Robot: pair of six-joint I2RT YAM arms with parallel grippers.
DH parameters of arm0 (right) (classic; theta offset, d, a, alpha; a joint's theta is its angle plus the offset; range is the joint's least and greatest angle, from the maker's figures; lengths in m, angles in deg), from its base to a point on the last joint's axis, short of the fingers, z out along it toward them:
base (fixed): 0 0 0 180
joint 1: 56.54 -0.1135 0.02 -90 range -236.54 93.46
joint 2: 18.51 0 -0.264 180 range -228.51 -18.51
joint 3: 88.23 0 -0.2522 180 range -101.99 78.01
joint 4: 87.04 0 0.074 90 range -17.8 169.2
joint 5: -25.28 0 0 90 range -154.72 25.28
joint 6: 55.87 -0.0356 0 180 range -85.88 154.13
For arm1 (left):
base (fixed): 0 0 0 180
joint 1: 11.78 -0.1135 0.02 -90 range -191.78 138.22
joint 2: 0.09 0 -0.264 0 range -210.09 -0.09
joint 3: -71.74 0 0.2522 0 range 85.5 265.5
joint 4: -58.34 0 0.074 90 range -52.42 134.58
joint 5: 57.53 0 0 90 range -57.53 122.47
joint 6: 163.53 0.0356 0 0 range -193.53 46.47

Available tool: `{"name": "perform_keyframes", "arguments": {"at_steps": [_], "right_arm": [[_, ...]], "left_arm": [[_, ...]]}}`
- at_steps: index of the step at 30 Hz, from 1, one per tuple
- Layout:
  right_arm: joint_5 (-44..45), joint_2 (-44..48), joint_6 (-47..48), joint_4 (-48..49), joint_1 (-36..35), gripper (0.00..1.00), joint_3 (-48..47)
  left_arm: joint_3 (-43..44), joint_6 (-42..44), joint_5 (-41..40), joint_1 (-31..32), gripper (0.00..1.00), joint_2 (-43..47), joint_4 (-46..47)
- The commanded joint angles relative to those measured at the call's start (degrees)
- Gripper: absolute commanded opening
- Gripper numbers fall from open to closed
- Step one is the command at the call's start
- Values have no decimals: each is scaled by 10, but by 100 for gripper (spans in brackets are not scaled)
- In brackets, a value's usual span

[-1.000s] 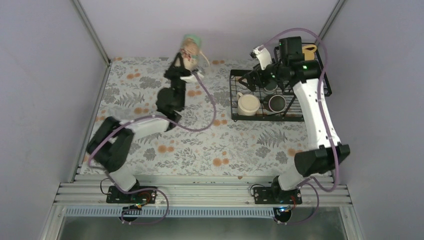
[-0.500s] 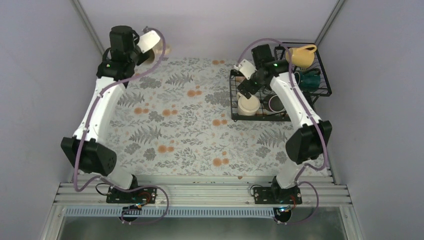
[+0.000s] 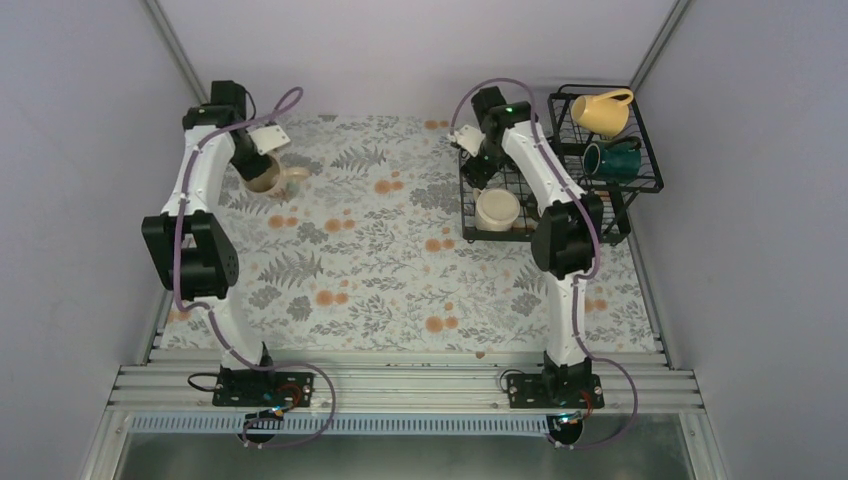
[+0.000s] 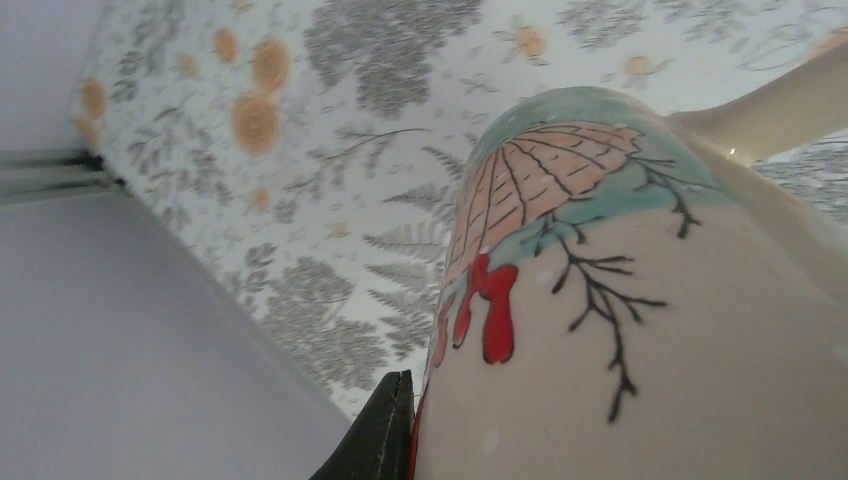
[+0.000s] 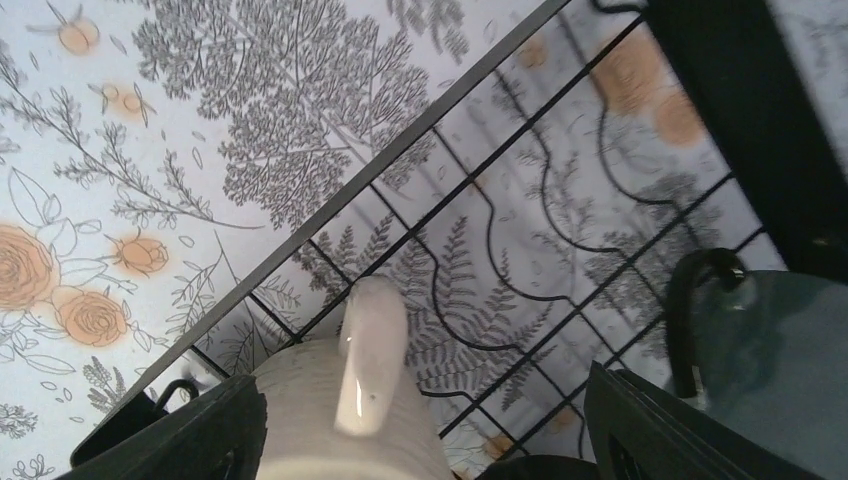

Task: Unload the cups from the dish rack

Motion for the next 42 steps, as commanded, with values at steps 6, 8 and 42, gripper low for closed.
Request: {"name": "perform_keyframes", "arguments": {"at_steps": [6, 8, 42], "right_arm": [[13, -7, 14, -23, -10, 80, 40], [15, -9, 14, -23, -11, 75, 45], [75, -74, -11, -23, -20, 19, 24]], "left_arm": [[191, 29, -8, -29, 2, -105, -43], [240, 30, -18, -29, 2, -143, -65], [392, 38, -77, -39, 12, -317, -88]]}}
